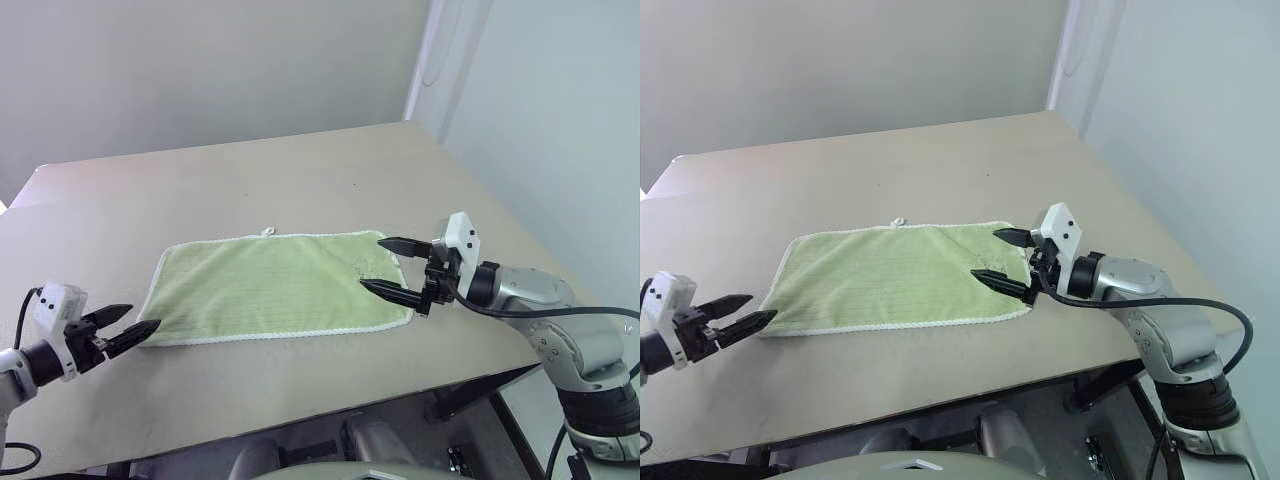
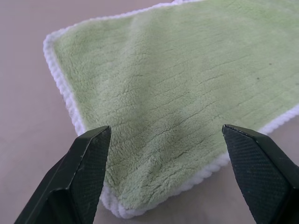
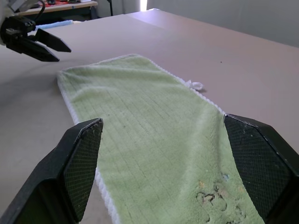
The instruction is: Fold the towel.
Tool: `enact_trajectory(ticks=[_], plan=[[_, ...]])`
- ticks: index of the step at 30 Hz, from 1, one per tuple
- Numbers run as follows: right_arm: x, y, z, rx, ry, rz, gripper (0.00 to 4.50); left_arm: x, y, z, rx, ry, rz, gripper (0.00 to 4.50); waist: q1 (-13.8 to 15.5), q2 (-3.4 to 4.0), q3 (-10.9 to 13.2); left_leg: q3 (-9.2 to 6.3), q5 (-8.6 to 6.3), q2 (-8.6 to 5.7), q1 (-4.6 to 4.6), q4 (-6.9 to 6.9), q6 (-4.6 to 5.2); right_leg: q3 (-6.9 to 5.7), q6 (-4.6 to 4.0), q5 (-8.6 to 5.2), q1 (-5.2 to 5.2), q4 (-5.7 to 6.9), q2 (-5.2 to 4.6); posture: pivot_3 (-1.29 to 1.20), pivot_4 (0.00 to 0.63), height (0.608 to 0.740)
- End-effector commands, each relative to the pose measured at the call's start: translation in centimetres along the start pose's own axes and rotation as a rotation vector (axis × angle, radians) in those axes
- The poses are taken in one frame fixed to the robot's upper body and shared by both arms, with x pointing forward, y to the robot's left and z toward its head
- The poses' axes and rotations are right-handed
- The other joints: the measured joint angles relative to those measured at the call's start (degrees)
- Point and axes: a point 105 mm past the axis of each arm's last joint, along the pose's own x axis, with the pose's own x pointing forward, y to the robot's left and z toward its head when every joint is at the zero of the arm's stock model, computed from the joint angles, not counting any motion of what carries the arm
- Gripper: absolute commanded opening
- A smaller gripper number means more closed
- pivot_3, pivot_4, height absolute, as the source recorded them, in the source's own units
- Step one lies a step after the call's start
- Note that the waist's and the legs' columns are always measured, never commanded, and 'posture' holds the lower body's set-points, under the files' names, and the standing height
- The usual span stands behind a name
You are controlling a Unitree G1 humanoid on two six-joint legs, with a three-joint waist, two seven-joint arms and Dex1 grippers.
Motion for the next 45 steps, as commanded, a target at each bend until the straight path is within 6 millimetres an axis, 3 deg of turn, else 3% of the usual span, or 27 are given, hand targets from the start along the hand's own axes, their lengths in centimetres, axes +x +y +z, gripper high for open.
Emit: enact_trajectory(ticks=[1,9,15,18,22,29,37,45], plan=[[0.1,0.0,0.8,-0.026,-0.015,0.017,4.32,0.9,-0.5,1.7,0.045,-0.050,-0.023,4.01,0.1,-0.01,0.0,0.00,0.00,0.00,-0.01,0.00,0.00,0.00,0.00,0.00,0.00,-0.01,0.00,0.00,0.000,0.740],[0.1,0.0,0.1,0.014,0.002,0.005,4.32,2.0,-1.2,1.9,0.047,-0.053,-0.088,4.01,0.0,-0.02,0.0,0.01,0.00,-0.02,0.00,0.00,0.00,0.00,0.00,0.00,0.01,-0.01,0.00,0.00,0.000,0.740],[-0.1,-0.4,-0.8,0.032,0.038,-0.057,4.32,4.1,-0.6,2.5,0.070,-0.070,-0.107,4.01,0.6,-0.04,0.0,0.00,0.00,-0.05,0.00,0.05,0.00,0.00,0.00,0.00,0.03,0.02,0.01,0.00,0.000,0.740],[-0.9,-1.0,-0.7,0.045,0.022,-0.130,4.32,5.8,-1.5,2.8,0.103,-0.078,-0.164,4.01,1.2,-0.03,0.0,0.01,0.00,-0.05,-0.01,0.04,0.00,0.01,0.00,0.00,0.04,0.00,0.01,0.00,0.000,0.740],[-1.7,-1.2,-0.9,0.046,0.037,-0.140,4.32,6.4,-2.0,2.7,0.134,-0.066,-0.192,4.01,1.3,-0.04,0.0,0.01,0.00,-0.06,-0.04,0.02,0.00,0.02,0.01,0.01,0.03,-0.01,0.01,0.00,0.000,0.740],[-2.2,-0.8,-2.7,0.059,0.129,-0.134,4.32,6.0,-0.6,2.3,0.182,0.000,-0.174,4.01,1.3,-0.05,0.0,0.00,0.01,-0.05,0.02,0.07,0.00,0.02,0.00,0.01,0.04,0.06,0.02,0.00,0.000,0.740],[-2.6,-0.6,-6.1,0.055,0.265,-0.142,4.32,3.6,0.7,1.1,0.152,0.112,-0.158,4.01,1.2,-0.06,0.0,0.04,0.00,-0.05,0.00,0.02,0.01,0.03,0.00,0.00,0.01,0.01,0.02,0.00,0.000,0.740],[-2.9,-0.7,-8.1,0.047,0.340,-0.149,4.32,1.6,2.6,0.2,0.146,0.189,-0.089,4.01,1.3,-0.07,0.0,0.03,0.00,-0.04,0.01,0.05,0.00,0.03,0.00,0.00,0.01,0.03,0.00,0.00,0.000,0.740]])
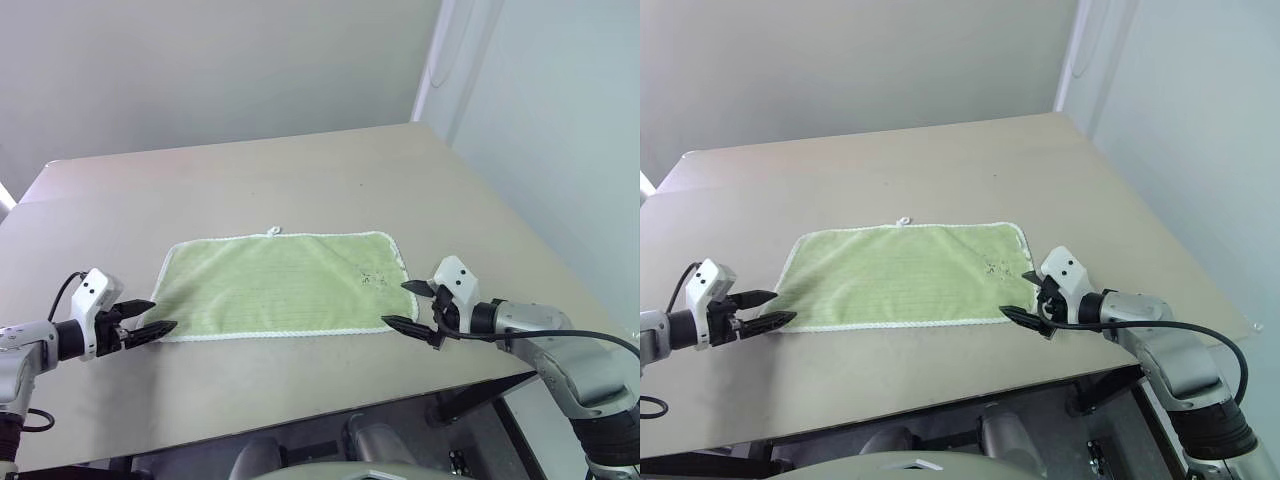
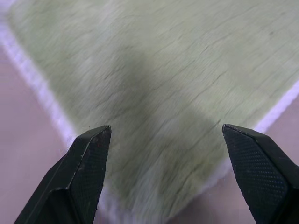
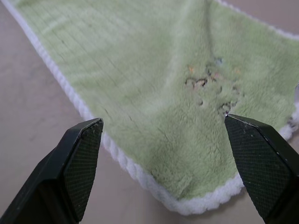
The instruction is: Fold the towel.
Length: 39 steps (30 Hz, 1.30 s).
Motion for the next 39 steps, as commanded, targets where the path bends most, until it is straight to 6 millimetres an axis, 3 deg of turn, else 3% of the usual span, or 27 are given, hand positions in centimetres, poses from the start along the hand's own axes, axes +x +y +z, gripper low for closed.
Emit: enact_trajectory(ticks=[1,5,14,18,23,29,32,39], plan=[[-0.3,-0.2,-0.2,-0.051,0.024,-0.006,4.32,-1.4,1.1,0.6,0.019,0.004,0.052,4.01,0.0,0.00,0.0,0.00,0.00,0.00,0.00,-0.01,0.00,0.00,0.00,0.00,0.00,-0.01,0.00,0.00,0.000,0.740],[-0.4,-0.5,-1.3,-0.079,0.074,-0.011,4.32,-2.0,1.8,-0.9,-0.031,0.053,0.071,4.01,0.0,0.00,0.0,0.00,0.00,0.00,-0.02,-0.04,0.00,0.00,0.00,0.00,-0.02,-0.02,0.00,0.00,0.000,0.740],[-0.2,-0.8,-0.9,-0.086,0.066,-0.025,4.32,-1.8,2.7,-5.0,-0.097,0.130,0.093,4.01,-0.1,0.13,-0.1,0.01,0.00,0.01,0.07,-0.03,0.00,-0.01,0.00,0.00,0.00,0.04,0.01,0.00,0.000,0.740],[-0.1,-0.8,-1.0,-0.084,0.066,-0.035,4.37,-1.0,3.2,-5.3,-0.072,0.115,0.102,4.49,0.0,0.53,-0.3,0.01,0.00,0.01,0.18,-0.03,0.00,-0.04,-0.01,0.00,0.04,0.10,0.02,0.00,0.000,0.740],[-0.3,-1.0,-1.1,-0.084,0.069,-0.053,4.37,-0.4,3.2,-5.4,0.020,0.123,0.097,4.49,0.0,0.66,-0.4,0.00,0.00,0.01,0.44,-0.04,-0.01,-0.06,-0.02,0.00,0.17,0.12,0.03,0.00,0.000,0.740],[-0.1,-1.2,-1.1,-0.087,0.069,-0.071,4.37,0.5,1.9,-5.3,0.008,0.119,-0.016,4.49,-0.1,0.65,-0.3,0.01,-0.04,0.02,1.00,-0.04,-0.08,-0.18,-0.02,-0.01,0.65,-0.09,-0.08,0.00,0.000,0.740],[-0.1,-1.3,-1.2,-0.089,0.074,-0.082,4.37,1.1,1.5,-4.8,0.001,0.099,-0.049,3.93,0.0,0.77,-0.3,0.01,-0.04,0.02,1.00,-0.07,-0.07,-0.31,-0.02,-0.01,0.79,-0.36,-0.22,0.00,0.000,0.740],[-0.2,-1.5,-1.3,-0.093,0.085,-0.100,4.37,1.9,0.1,-3.3,0.022,0.080,-0.134,1.56,0.8,0.77,-0.4,0.01,-0.18,-0.25,0.87,-0.21,-0.25,-0.63,0.21,-0.03,0.97,-0.63,-0.87,0.00,0.000,0.740]])
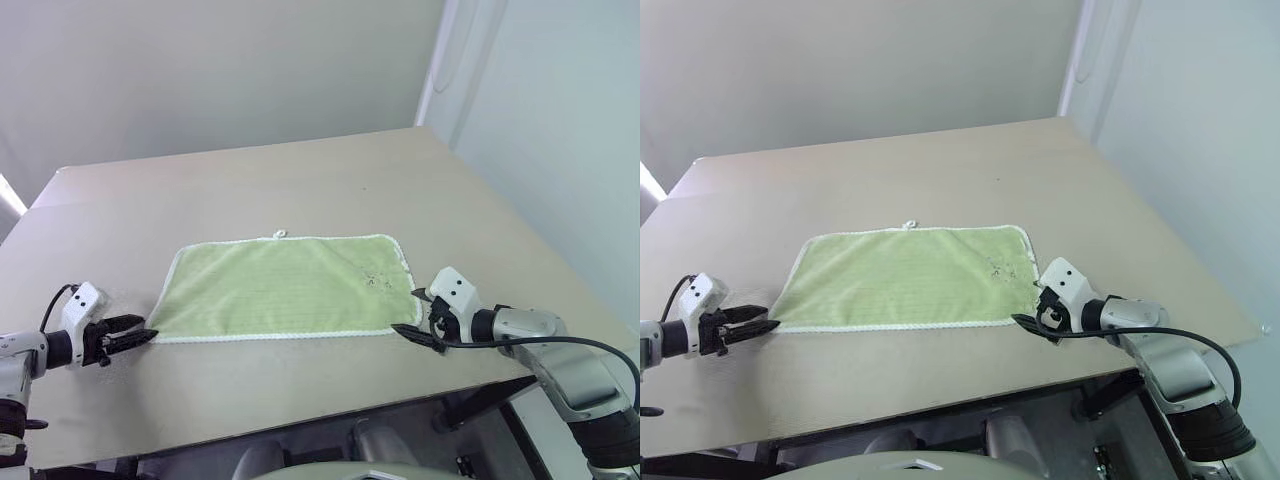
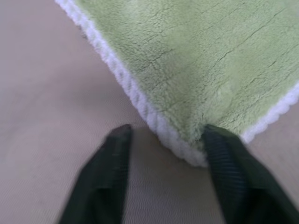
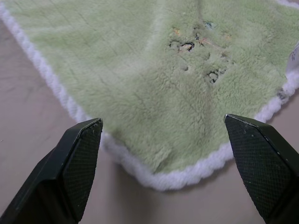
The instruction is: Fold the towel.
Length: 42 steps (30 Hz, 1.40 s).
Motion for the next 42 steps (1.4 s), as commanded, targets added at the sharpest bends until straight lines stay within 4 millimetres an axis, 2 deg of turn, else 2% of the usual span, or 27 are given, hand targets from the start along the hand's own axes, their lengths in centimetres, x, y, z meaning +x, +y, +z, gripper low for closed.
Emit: enact_trajectory(ticks=[1,4,5,9,14,19,27,30,36,41,42], plan=[[-0.2,-0.4,0.7,-0.021,-0.019,-0.024,4.37,1.5,-2.1,0.3,0.002,0.019,-0.112,1.17,0.6,0.00,0.0,0.00,-0.05,0.00,-0.03,0.00,-0.04,0.00,0.07,-0.04,-0.02,-0.01,0.00,0.00,0.000,0.740],[-0.2,-0.5,0.6,-0.020,-0.015,-0.031,4.37,1.7,-2.8,1.4,0.001,0.000,-0.134,0.15,1.2,-0.02,0.0,0.01,-0.16,0.00,-0.07,-0.01,0.04,0.00,0.18,-0.14,-0.04,-0.05,0.01,0.00,0.000,0.740],[-0.2,-0.5,0.6,-0.019,-0.015,-0.031,4.37,1.8,-3.0,1.9,-0.001,-0.010,-0.137,0.03,1.3,-0.03,0.0,0.00,-0.17,0.00,-0.10,-0.01,0.05,-0.01,0.19,-0.15,-0.05,-0.07,0.01,0.00,0.000,0.740],[-0.6,-0.4,0.6,-0.017,-0.019,-0.027,4.37,1.6,-2.8,2.9,-0.004,-0.009,-0.115,0.03,1.3,-0.28,0.1,0.00,-0.17,0.00,-0.10,0.04,0.05,-0.01,0.19,-0.15,-0.04,-0.08,0.02,0.00,0.000,0.740],[-1.2,0.7,0.4,-0.019,-0.018,0.034,4.37,0.9,-0.1,3.2,-0.041,0.016,0.028,0.03,1.2,-0.35,0.2,-0.04,-0.17,0.02,-0.02,0.04,0.05,-0.09,0.19,-0.15,0.00,-0.05,0.07,0.00,0.000,0.740],[-1.2,1.0,0.0,-0.044,-0.008,0.049,4.37,0.1,0.4,4.2,-0.087,-0.021,0.033,0.03,1.0,-0.49,0.2,-0.05,-0.17,0.04,-0.03,0.03,0.05,-0.14,0.19,-0.15,-0.02,-0.04,0.08,0.00,0.000,0.740],[0.0,0.3,-1.5,-0.077,0.071,0.008,4.37,-0.1,0.5,3.3,-0.096,0.014,0.043,0.03,1.0,-0.65,0.3,-0.05,-0.17,0.05,-0.03,0.03,0.05,-0.14,0.19,-0.15,-0.02,-0.05,0.07,0.00,0.000,0.740],[0.1,0.2,-1.9,-0.080,0.092,0.012,3.75,-0.1,0.7,3.1,-0.095,0.014,0.045,0.00,1.0,-0.86,0.2,-0.03,-0.17,0.12,0.05,0.03,0.04,-0.21,0.18,-0.15,-0.01,-0.04,0.07,0.00,0.000,0.740],[-0.2,-0.7,-2.0,-0.083,0.098,-0.027,1.73,-0.1,0.9,3.9,-0.097,-0.003,0.041,0.00,1.0,-1.01,0.2,-0.02,-0.17,0.16,0.06,0.18,0.03,-0.29,0.17,-0.15,0.05,-0.09,0.02,0.00,0.000,0.740],[-0.8,-1.2,-0.5,-0.080,0.031,-0.042,0.03,-0.2,1.2,4.9,-0.142,-0.056,0.044,0.00,1.1,-1.04,0.2,-0.02,-0.17,0.15,0.04,0.24,0.02,-0.30,0.18,-0.15,0.09,-0.13,-0.01,0.00,0.000,0.740],[-1.0,-1.2,0.0,-0.074,0.008,-0.041,0.03,-0.2,1.2,5.0,-0.150,-0.061,0.045,0.00,1.1,-1.03,0.2,-0.02,-0.17,0.15,0.04,0.21,0.02,-0.30,0.18,-0.15,0.08,-0.13,-0.02,0.00,0.000,0.740]])
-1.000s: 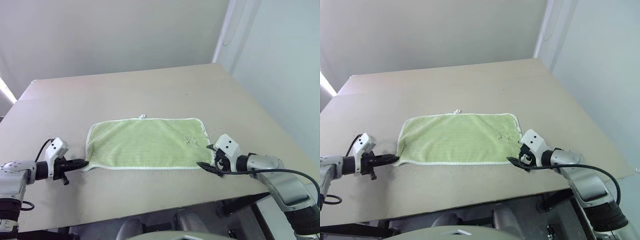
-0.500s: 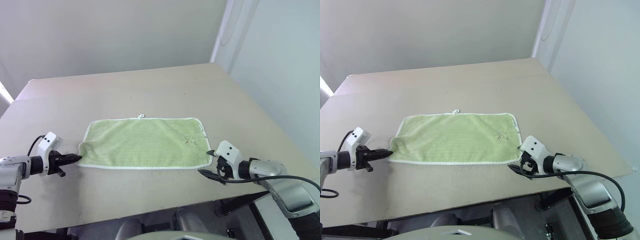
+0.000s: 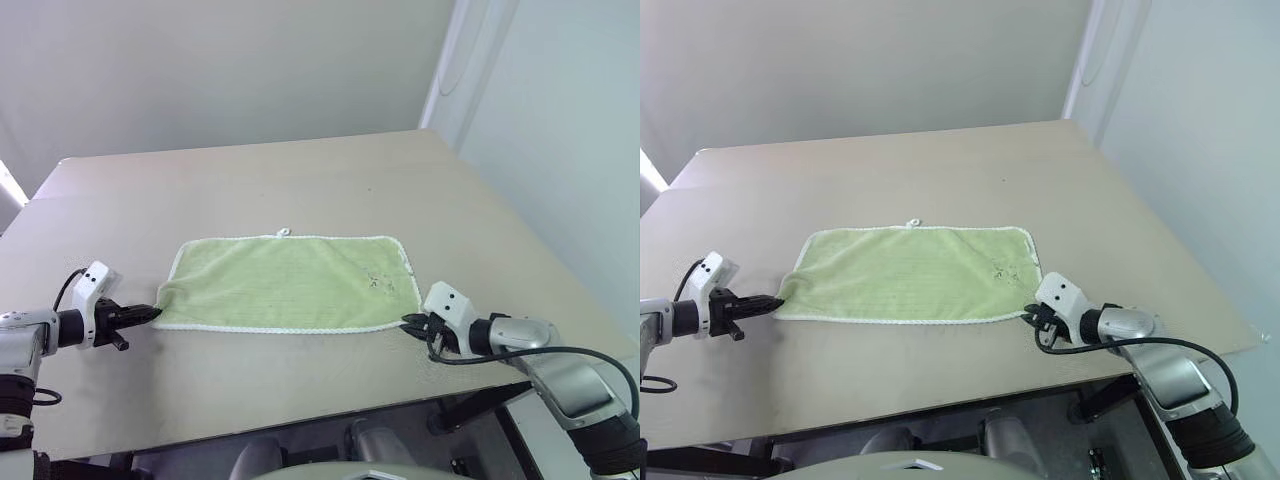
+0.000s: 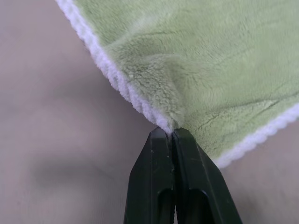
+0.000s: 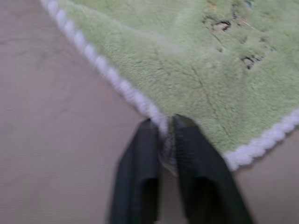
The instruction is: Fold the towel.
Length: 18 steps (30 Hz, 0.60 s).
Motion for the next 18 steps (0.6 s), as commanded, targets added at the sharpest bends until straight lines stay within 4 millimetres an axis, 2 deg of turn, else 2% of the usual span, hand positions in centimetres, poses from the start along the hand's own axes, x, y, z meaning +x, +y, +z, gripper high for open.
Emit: enact_trajectory(ticks=[1,4,9,15,18], plan=[[-1.6,-1.8,2.3,0.007,-0.091,-0.061,0.03,-0.9,0.4,1.8,-0.011,-0.065,0.023,0.00,0.0,0.02,0.0,0.00,0.00,0.00,0.00,-0.05,0.00,0.00,0.00,0.00,-0.02,0.00,0.00,0.00,0.000,0.740],[-2.9,-1.4,5.0,0.054,-0.223,-0.010,0.03,-1.2,0.2,2.9,-0.063,-0.124,0.019,0.00,-0.1,0.06,0.0,-0.02,-0.02,-0.01,-0.05,-0.24,0.03,-0.02,0.00,0.01,-0.13,0.08,0.02,0.00,0.000,0.740],[-5.0,-1.8,9.6,0.083,-0.412,0.045,0.03,-1.8,-0.6,7.1,-0.159,-0.273,0.003,0.00,0.0,0.07,0.1,-0.24,-0.11,0.02,-0.28,-0.22,0.19,-0.27,0.01,0.02,-0.28,0.12,0.07,0.00,0.000,0.740],[-6.1,-3.2,12.8,0.080,-0.523,0.060,0.03,-2.0,-1.4,10.2,-0.221,-0.360,0.007,0.00,0.0,0.15,0.1,-0.31,-0.11,0.00,-0.29,-0.11,0.19,-0.33,-0.01,0.01,-0.19,0.09,0.03,0.00,0.000,0.740],[-6.0,-4.0,13.1,0.073,-0.516,0.044,0.03,-2.0,-1.5,11.4,-0.258,-0.414,0.004,0.00,0.0,0.16,0.1,-0.33,-0.10,0.00,-0.30,-0.12,0.19,-0.36,-0.01,0.03,-0.20,0.09,0.04,0.00,0.000,0.740]])
